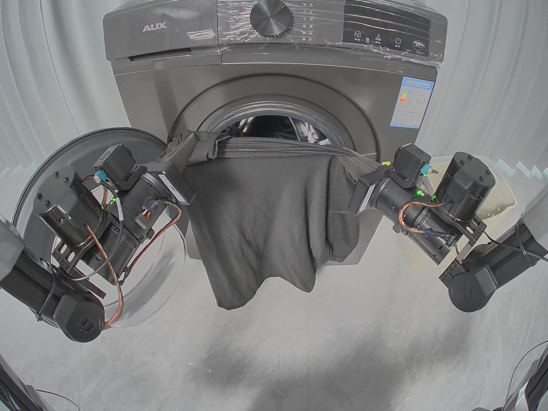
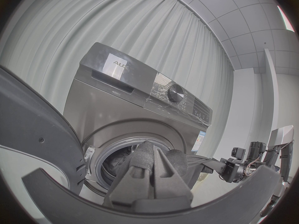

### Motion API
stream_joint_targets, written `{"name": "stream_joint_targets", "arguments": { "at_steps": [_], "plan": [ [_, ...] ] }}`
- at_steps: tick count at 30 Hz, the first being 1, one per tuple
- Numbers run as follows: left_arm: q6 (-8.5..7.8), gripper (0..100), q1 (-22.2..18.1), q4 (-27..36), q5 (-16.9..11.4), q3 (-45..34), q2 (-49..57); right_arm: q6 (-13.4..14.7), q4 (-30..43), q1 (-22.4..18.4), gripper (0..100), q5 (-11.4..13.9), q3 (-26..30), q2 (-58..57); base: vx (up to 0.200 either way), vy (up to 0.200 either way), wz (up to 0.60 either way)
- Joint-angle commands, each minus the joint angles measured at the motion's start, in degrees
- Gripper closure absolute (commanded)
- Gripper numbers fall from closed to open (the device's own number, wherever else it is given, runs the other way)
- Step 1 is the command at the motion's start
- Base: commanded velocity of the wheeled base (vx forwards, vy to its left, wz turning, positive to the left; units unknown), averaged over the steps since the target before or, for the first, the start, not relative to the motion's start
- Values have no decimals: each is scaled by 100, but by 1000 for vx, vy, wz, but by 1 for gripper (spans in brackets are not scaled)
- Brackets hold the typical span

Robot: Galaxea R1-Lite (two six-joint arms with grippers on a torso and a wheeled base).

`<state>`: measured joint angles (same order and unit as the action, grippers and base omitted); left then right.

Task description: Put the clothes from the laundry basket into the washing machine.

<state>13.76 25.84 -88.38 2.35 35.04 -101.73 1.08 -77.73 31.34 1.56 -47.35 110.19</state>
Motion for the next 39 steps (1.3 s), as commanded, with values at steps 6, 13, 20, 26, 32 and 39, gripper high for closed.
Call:
{"name": "stream_joint_targets", "arguments": {
  "at_steps": [6, 13, 20, 26, 32, 39],
  "plan": [
    [-84, 100, 52, -4, -77, -137, -22, 23, -6, 47, 100, 72, 252, 38, 0, 0, 0],
    [-146, 100, 378, -4, -420, -129, -365, 50, -23, 100, 100, 108, 490, 82, 0, 0, 0],
    [-410, 100, 562, 32, -279, 742, -1086, 208, -76, 513, 0, 116, 1228, 222, 0, 0, 0],
    [-541, 100, 624, 119, -174, 961, -1200, 217, -76, 812, 0, 196, 2054, 275, 0, 0, 0],
    [-559, 100, 641, 128, -183, 988, -1200, 190, -76, 856, 0, 266, 2344, 398, 0, 0, 0],
    [-559, 100, 659, 128, -200, 1163, -1191, 199, -190, 759, 0, 266, 1896, 714, 0, 0, 0]
  ]
}}
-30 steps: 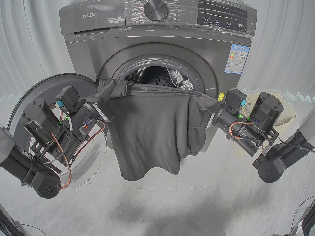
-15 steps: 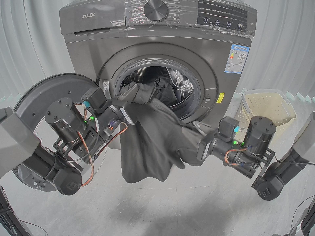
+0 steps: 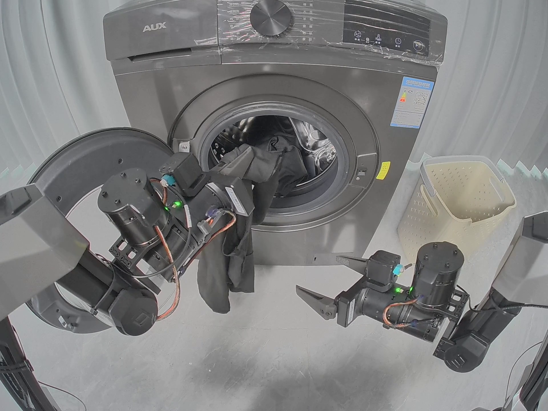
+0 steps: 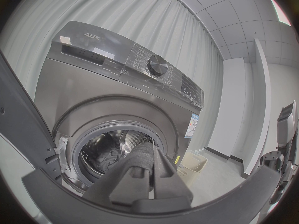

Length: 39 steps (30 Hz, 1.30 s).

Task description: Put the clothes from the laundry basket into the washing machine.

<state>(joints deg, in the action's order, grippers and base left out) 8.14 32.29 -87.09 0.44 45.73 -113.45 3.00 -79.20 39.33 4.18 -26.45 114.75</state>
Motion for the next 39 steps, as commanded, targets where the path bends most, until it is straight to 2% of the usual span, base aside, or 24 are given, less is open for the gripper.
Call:
{"name": "stream_joint_targets", "arguments": {
  "at_steps": [1, 12, 17, 20, 22, 26, 32, 39],
  "plan": [
    [3, 100, 14, 8, 0, 121, -2, 34, -69, -74, 0, -5, -369, 390, 0, 0, 0],
    [-6, 100, 67, 34, -26, 182, 51, 34, -104, -30, 0, 4, -1336, 1076, 0, 0, 0],
    [-94, 100, 93, 34, -44, 200, 51, 34, -87, -83, 0, 4, -1679, 1375, 0, 0, 0],
    [-94, 100, 111, 17, -44, 191, 51, 25, -87, -109, 0, 13, -1714, 1436, 0, 0, 0],
    [-102, 100, 119, 8, -44, 200, 59, 25, -87, -162, 0, 144, -1723, 1471, 0, 0, 0],
    [-102, 100, 137, -10, -44, 200, 59, 17, -78, -171, 0, 188, -1837, 1638, 0, 0, 0],
    [-102, 100, 172, -10, -44, 200, 59, 8, -87, -83, 0, 197, -1995, 1858, 0, 0, 0],
    [-120, 100, 181, -10, -18, 200, 59, 8, -87, 242, 0, 188, -2637, 2315, 0, 0, 0]
  ]
}}
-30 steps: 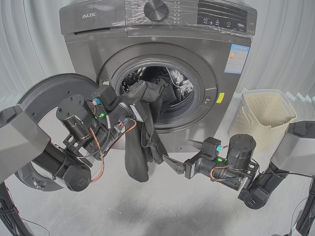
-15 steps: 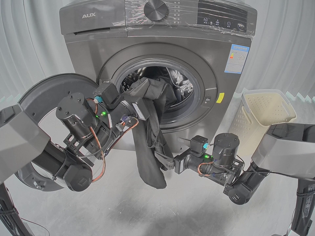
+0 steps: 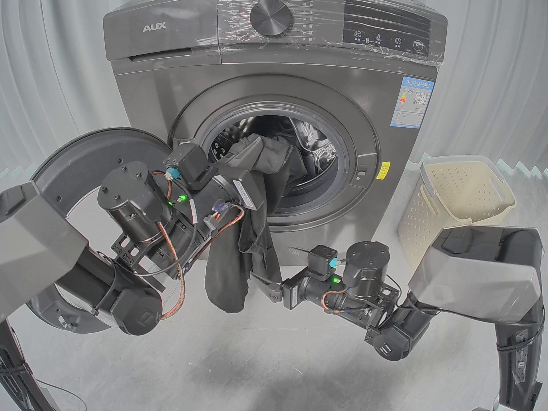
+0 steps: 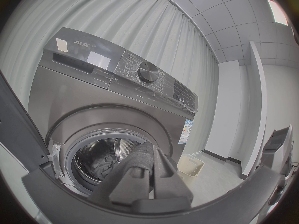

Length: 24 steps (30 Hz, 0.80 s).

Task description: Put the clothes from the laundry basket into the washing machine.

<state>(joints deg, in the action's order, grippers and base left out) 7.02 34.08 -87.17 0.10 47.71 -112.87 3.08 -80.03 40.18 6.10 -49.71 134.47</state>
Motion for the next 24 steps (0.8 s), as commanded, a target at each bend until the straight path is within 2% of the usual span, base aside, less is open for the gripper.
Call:
{"name": "stream_joint_targets", "arguments": {
  "at_steps": [1, 8, 12, 18, 19, 24],
  "plan": [
    [-8, 100, 2, -1, 25, 1, 2, 17, -13, 192, 0, -3, -434, 413, 0, 0, 0],
    [-34, 100, 54, 8, 43, 1, 2, 43, 23, 315, 0, -144, -1032, 879, 0, 0, 0],
    [-113, 100, 63, 8, 43, 10, 20, 105, 93, 280, 0, -381, -1524, 1090, 0, 0, 0],
    [-105, 100, 63, 25, 43, 1, 134, 175, 154, 113, 0, -662, -1805, 1274, 0, 0, 0],
    [-105, 100, 63, 25, 43, 1, 143, 193, 154, 78, 100, -689, -1858, 1274, 0, 0, 0],
    [-105, 100, 19, 25, 43, -43, 178, 201, 154, -28, 100, -697, -1963, 1204, 0, 0, 0]
  ]
}}
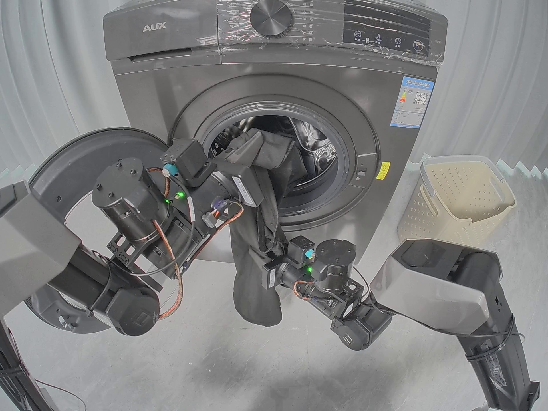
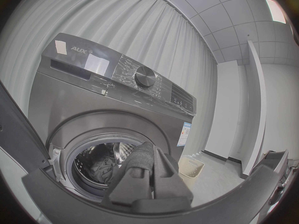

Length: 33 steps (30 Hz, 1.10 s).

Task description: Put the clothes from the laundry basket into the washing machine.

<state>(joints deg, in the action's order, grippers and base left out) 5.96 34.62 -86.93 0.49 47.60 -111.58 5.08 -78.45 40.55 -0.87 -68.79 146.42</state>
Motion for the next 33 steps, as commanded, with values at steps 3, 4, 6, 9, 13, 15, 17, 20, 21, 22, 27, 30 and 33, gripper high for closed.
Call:
{"name": "stream_joint_targets", "arguments": {
  "at_steps": [3, 4, 6, 9, 13, 15, 17, 20, 21, 22, 27, 30, 33],
  "plan": [
    [10, 100, -96, -17, 13, -67, 14, 54, -30, -100, 100, -1, 68, -105, 0, 0, 0],
    [10, 100, -210, -43, 13, -102, -13, 63, -48, -117, 100, -1, 243, -272, 0, 0, 0],
    [10, 100, -404, -78, 13, -225, -30, 63, -48, -187, 100, -1, 586, -536, 0, 0, 0],
    [2, 100, -527, -78, 4, -410, -57, 54, -57, -354, 100, 7, 920, -870, 0, 0, 0],
    [-16, 100, -588, -96, -49, -726, -153, 54, -13, -583, 100, 7, 1043, -1274, 0, 0, 0],
    [-16, 100, -579, -122, -66, -893, -206, 45, 5, -636, 100, 7, 1043, -1415, 0, 0, 0],
    [-16, 100, -562, -149, -101, -1122, -277, 45, 14, -636, 100, 7, 1043, -1590, 0, 0, 0],
    [-16, 100, -500, -149, -286, -1482, -364, 37, 14, -574, 100, 7, 1043, -1819, 0, 0, 0],
    [-25, 100, -500, -149, -400, -1649, -435, 37, 14, -530, 100, 7, 1061, -1889, 0, 0, 0],
    [-25, 100, -500, -149, -444, -1737, -479, 28, 5, -504, 100, 7, 1061, -1916, 0, 0, 0],
    [2, 100, -527, -149, -453, -1913, -681, 37, 14, -407, 100, -1, 1008, -2021, 0, 0, 0],
    [19, 100, -571, -157, -418, -1807, -804, 37, 14, -407, 100, -10, 999, -2021, 0, 0, 0],
    [19, 100, -571, -166, -427, -1825, -813, 37, 14, -407, 100, -10, 1008, -2012, 0, 0, 0]
  ]
}}
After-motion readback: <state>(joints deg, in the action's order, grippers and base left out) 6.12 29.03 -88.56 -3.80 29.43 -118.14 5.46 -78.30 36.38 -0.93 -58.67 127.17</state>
